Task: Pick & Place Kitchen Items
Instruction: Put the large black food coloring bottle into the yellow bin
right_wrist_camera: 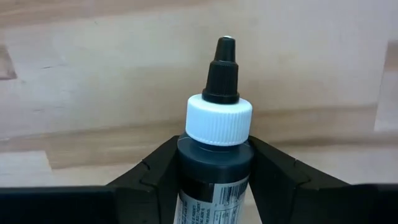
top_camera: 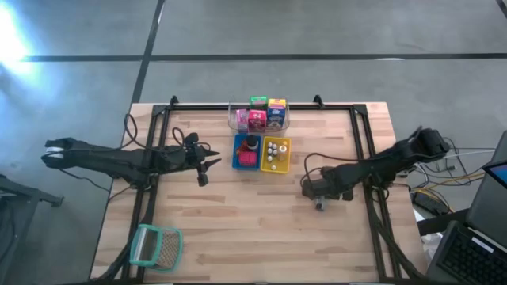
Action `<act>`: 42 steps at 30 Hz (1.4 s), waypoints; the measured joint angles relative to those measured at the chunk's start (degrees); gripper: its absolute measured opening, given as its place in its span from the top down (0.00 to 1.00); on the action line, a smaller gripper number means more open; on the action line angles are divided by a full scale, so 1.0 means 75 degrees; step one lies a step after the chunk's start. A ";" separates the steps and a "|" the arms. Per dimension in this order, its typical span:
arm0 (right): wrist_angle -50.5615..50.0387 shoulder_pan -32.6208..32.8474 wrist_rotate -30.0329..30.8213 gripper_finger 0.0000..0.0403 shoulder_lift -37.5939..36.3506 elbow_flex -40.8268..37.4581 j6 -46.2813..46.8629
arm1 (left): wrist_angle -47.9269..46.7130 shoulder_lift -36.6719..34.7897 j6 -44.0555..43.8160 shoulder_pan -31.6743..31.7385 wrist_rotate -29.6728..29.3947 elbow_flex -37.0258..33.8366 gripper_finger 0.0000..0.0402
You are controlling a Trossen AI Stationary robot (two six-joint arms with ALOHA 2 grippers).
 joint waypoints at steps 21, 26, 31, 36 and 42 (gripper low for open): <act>-0.1578 0.1272 0.4098 0.61 -0.0837 0.2449 -0.2605 | 0.0029 0.0006 -0.0606 0.0004 -0.0002 0.0000 0.73; -0.1578 0.1717 0.5655 0.63 -0.1212 0.3236 -0.4042 | 0.0203 0.0006 -0.1440 0.0004 0.0037 0.0000 0.73; -0.1539 0.2027 0.6972 0.62 -0.1440 0.4066 -0.5759 | 0.0863 0.0041 -0.2529 0.0007 0.0188 0.0000 0.73; -0.1425 0.2156 0.7461 0.60 -0.1443 0.4784 -0.7337 | 0.3066 0.0641 -0.2430 0.0010 0.1436 0.0000 0.73; -0.1406 0.2220 0.7577 0.64 -0.1393 0.5179 -0.8322 | 0.5280 0.1570 -0.2040 0.0053 0.2421 0.0269 0.73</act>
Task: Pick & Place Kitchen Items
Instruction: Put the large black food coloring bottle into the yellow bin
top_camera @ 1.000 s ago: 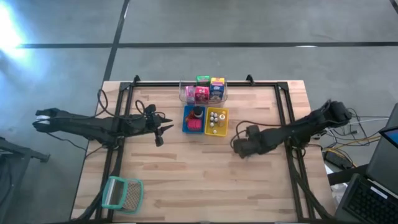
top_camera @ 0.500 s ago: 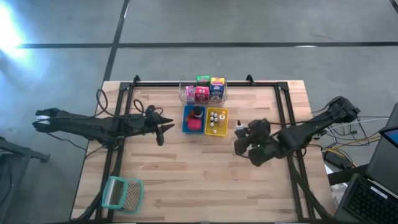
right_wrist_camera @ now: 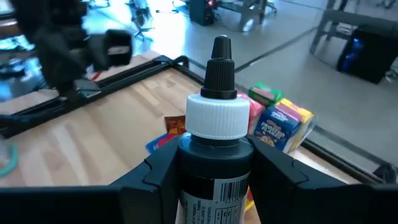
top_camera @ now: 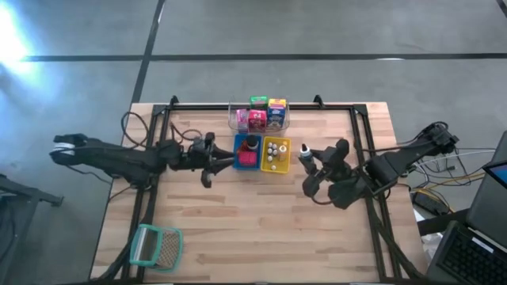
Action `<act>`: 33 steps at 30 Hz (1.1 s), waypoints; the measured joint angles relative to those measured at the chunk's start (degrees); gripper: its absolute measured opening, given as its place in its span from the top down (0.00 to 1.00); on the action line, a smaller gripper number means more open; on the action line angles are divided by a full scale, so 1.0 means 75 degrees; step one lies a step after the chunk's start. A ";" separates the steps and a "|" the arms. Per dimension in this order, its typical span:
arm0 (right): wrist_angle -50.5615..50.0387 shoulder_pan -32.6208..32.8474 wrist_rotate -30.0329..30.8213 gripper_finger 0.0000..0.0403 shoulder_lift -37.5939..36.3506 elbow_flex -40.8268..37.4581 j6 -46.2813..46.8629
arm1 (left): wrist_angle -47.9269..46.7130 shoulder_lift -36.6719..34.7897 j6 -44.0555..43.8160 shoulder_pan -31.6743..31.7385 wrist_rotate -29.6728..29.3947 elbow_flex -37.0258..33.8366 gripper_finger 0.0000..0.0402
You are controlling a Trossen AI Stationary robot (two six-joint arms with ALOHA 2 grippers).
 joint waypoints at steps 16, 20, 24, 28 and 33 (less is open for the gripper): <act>0.0504 0.0047 -0.2645 0.64 0.0207 -0.0022 -0.1298 | -0.9183 0.2348 0.2723 0.0574 0.1927 0.6877 0.42; 0.0565 0.0044 -0.2705 0.63 0.0262 -0.0022 -0.1375 | -1.0180 0.3171 0.3065 0.0569 0.2405 0.8146 0.38; 0.0862 0.0055 -0.2605 0.61 0.0304 -0.0022 -0.1772 | -0.9906 0.3645 0.3015 0.0569 0.2465 0.8395 0.38; 0.1255 0.0101 -0.2096 0.63 0.0295 -0.0021 -0.2245 | -0.8357 0.3760 0.2774 0.0527 0.2471 0.7646 0.39; 0.1766 0.0195 -0.1499 0.64 0.0265 0.0022 -0.2794 | -0.5060 0.3525 0.2393 0.0477 0.2490 0.5918 0.39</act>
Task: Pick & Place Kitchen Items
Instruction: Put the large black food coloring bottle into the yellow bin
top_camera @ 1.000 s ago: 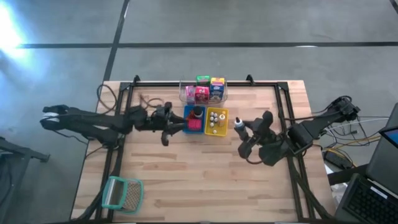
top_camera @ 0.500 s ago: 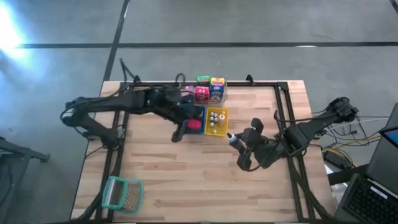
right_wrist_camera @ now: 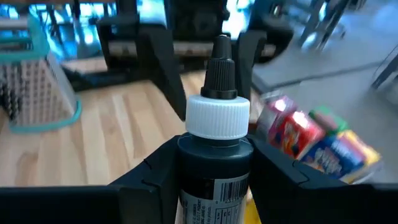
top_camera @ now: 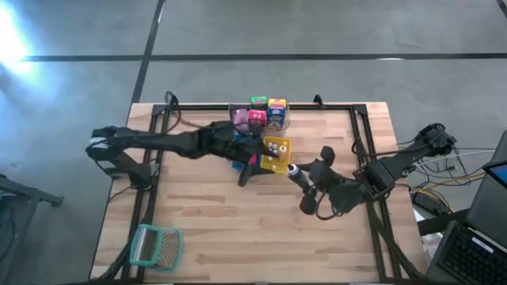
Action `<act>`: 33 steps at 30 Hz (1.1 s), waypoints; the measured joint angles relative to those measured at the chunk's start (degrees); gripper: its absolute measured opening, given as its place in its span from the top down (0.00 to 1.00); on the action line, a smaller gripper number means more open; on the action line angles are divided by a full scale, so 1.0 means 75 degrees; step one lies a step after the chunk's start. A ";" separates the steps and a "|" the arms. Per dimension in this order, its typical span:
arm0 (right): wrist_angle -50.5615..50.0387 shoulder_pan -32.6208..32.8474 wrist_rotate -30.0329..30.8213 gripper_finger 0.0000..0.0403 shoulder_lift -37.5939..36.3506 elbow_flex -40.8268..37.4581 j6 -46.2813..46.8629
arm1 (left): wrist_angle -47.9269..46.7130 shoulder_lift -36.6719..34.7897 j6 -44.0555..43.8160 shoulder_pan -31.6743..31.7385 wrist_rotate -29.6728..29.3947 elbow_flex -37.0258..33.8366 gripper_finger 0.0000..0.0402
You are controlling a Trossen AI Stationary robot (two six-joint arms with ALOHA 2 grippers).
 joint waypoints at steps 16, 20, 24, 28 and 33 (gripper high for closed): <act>0.2778 -0.0005 0.0504 0.63 -0.0012 -0.0026 -0.2719 | 0.6358 0.1146 -0.0758 -0.0170 0.0794 -0.1291 0.40; 0.2820 -0.0005 0.0504 0.60 -0.0012 -0.0026 -0.2688 | 0.6099 0.1461 -0.0831 -0.0162 0.0882 -0.0712 0.39; 0.2827 -0.0005 0.0498 0.62 -0.0012 -0.0026 -0.2689 | 0.6109 0.1764 -0.0904 -0.0172 0.1291 -0.0251 0.35; 0.2823 -0.0005 0.0494 0.64 -0.0012 -0.0029 -0.2749 | 0.5910 0.2017 -0.0929 -0.0190 0.1500 0.0080 0.33; 0.2823 -0.0005 0.0492 0.62 -0.0012 -0.0029 -0.2749 | 0.5930 0.2198 -0.0951 -0.0185 0.1644 0.0316 0.33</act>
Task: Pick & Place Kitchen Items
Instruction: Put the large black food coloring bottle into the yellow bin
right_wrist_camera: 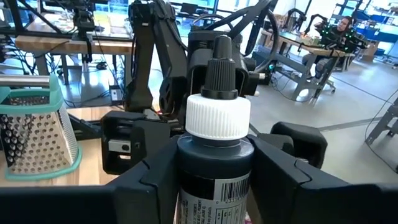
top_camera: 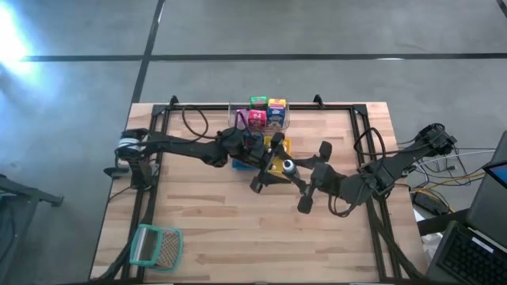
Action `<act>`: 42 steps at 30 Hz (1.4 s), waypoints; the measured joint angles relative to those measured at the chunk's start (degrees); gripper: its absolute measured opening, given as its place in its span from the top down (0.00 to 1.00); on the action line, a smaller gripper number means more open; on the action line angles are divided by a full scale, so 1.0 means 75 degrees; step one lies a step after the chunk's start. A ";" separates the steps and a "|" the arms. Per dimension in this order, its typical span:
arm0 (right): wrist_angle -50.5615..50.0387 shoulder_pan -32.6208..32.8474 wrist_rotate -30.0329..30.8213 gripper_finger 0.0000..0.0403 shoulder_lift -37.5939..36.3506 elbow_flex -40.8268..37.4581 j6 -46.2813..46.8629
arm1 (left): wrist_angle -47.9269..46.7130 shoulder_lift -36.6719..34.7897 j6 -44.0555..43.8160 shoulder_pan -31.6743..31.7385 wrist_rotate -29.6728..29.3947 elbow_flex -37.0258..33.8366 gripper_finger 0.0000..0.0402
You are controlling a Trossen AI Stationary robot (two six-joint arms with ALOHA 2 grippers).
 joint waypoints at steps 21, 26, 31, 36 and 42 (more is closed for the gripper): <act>0.0032 -0.0023 -0.0006 0.60 0.0000 0.0000 -0.0052 | -0.0062 0.0172 0.0015 -0.0009 0.0066 0.0231 0.49; 0.0129 -0.0023 -0.0001 0.63 0.0000 0.0000 -0.0099 | -0.0057 0.0172 0.0038 -0.0009 0.0079 0.0237 0.58; 0.0131 -0.0020 -0.0003 0.63 0.0000 0.0000 -0.0143 | -0.0057 0.0172 0.0035 -0.0006 0.0076 0.0237 0.60; 0.0133 -0.0020 -0.0003 0.57 0.0000 0.0000 -0.0147 | -0.0064 0.0170 0.0012 -0.0006 0.0073 0.0237 0.60; -0.0235 -0.0012 -0.0013 0.52 0.0003 0.0220 0.0090 | -0.0582 0.0052 -0.0026 0.0049 0.0073 0.0237 0.60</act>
